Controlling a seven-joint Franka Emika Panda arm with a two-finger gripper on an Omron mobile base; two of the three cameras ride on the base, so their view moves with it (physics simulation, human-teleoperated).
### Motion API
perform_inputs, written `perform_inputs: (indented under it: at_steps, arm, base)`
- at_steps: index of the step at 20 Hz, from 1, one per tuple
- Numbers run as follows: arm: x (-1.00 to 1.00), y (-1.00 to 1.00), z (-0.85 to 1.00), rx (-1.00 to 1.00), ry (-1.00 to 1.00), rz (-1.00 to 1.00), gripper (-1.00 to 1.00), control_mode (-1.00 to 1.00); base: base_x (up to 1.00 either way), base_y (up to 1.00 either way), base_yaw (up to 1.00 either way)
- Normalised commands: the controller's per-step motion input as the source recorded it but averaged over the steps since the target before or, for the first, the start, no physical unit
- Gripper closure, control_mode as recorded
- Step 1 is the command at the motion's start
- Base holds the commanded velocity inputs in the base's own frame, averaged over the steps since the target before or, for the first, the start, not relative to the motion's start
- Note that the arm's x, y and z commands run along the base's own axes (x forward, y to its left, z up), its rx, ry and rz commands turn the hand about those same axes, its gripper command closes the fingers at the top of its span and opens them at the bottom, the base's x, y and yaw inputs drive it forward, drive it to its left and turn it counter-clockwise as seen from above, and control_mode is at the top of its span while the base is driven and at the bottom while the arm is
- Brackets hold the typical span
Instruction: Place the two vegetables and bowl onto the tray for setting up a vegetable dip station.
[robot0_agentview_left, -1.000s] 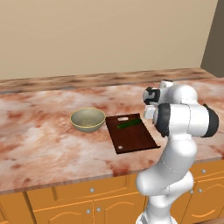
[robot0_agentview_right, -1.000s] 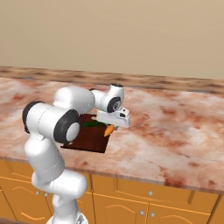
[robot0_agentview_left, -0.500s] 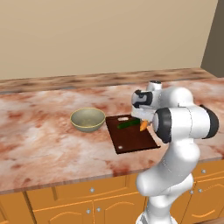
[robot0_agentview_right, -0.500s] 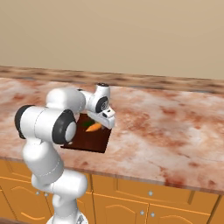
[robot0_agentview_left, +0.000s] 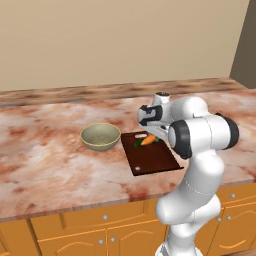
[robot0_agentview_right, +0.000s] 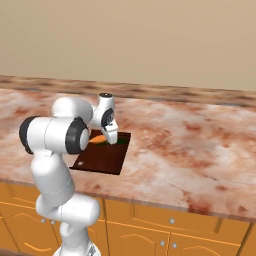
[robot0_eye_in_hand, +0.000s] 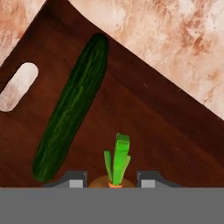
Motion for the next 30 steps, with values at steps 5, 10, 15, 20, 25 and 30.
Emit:
perform_inputs:
  at_steps: [5, 10, 15, 20, 25, 30]
  arm:
    - [0.46, 0.08, 0.00, 0.00, 0.00, -0.18, 1.00, -1.00]
    - [0.14, -0.02, 0.00, 0.00, 0.01, -0.01, 1.00, -1.00]
    - [0.14, 0.00, -0.03, 0.00, 0.00, 0.00, 1.00, -1.00]
    - [0.07, 0.00, -0.24, 0.00, 0.00, 0.00, 1.00, -1.00]
    - [0.01, 0.00, -0.29, 0.00, 0.00, 0.00, 1.00, -1.00]
    - [0.00, 0.00, -0.17, 0.00, 0.00, 0.00, 1.00, -1.00]
  base:
    - [0.00, 0.00, 0.00]
    - [0.00, 0.00, 0.00]
    - [0.00, 0.00, 0.00]
    - [0.00, 0.00, 0.00]
    - [0.00, 0.00, 0.00]
    - [0.00, 0.00, 0.00]
